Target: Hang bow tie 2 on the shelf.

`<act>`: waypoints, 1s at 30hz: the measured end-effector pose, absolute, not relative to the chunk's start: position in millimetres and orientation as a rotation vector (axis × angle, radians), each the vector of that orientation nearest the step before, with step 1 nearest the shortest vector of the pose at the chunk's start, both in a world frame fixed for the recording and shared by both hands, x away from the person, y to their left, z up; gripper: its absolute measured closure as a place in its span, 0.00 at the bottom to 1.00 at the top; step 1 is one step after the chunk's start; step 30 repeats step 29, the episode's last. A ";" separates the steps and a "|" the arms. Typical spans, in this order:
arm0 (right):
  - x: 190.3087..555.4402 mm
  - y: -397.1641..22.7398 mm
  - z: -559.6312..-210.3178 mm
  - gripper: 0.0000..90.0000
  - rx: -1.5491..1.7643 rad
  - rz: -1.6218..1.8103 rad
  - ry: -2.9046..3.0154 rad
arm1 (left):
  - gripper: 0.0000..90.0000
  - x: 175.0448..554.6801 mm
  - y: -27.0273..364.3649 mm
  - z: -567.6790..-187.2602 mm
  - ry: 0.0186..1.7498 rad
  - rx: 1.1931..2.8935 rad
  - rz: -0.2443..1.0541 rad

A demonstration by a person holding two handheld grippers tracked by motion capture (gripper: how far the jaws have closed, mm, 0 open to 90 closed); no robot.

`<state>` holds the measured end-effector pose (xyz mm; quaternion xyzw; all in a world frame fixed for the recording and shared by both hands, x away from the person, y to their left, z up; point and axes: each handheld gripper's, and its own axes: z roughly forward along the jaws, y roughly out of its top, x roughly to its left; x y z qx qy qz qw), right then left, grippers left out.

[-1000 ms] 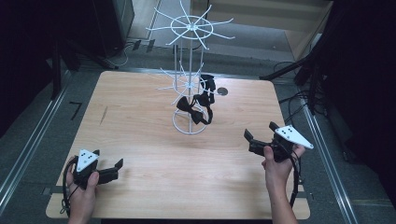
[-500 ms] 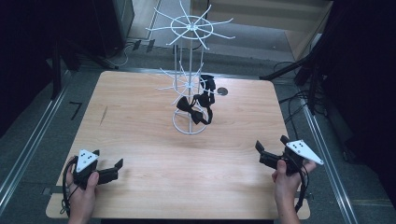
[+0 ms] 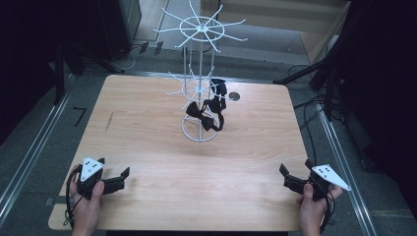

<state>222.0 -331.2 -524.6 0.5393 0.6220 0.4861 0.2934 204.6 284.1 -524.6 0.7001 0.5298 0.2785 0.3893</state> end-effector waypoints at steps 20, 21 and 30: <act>189.9 -365.7 -545.4 0.00 1.533 1.311 1.586 | 0.07 204.5 284.0 -524.6 1.349 1.781 0.712; 190.7 -365.3 -545.9 0.00 1.530 1.301 1.587 | 0.07 204.5 284.1 -524.5 1.350 1.778 0.714; 195.0 -360.1 -547.3 0.00 1.532 1.237 1.611 | 0.07 206.0 283.7 -524.6 1.356 1.782 0.713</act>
